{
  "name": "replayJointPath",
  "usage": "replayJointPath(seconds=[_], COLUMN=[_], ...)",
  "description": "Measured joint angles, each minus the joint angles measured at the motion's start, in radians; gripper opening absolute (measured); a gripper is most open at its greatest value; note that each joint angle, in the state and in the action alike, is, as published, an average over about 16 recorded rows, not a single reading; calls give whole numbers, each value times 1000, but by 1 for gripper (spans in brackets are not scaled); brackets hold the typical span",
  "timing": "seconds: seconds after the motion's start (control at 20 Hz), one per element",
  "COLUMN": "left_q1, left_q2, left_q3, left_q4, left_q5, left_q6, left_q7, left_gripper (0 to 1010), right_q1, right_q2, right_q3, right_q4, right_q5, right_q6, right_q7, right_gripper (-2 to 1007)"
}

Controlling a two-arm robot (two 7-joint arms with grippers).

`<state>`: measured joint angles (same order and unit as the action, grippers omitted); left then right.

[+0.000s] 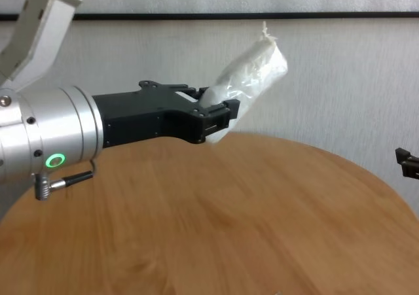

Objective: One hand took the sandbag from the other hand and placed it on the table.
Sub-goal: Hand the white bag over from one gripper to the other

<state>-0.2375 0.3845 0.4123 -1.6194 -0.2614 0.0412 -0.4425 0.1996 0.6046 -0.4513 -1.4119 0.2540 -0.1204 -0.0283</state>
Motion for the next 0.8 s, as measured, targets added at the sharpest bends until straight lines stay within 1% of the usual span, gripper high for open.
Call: replayJointPath(seconds=[0.45, 0.8], left_q1=[-6, -11], left_q2=[3, 4], left_q3=[26, 38], left_q4=[-20, -28], left_q5=[-9, -7], left_q6=[-5, 3], left_q7=[-8, 4], left_gripper=[381, 381], right_q1=[0, 0], right_q2=[0, 0], right_q3=[0, 0], right_q4=[0, 0], right_q5=[0, 0], right_q6=[0, 0], right_q7=[0, 0], right_gripper=[1003, 1003])
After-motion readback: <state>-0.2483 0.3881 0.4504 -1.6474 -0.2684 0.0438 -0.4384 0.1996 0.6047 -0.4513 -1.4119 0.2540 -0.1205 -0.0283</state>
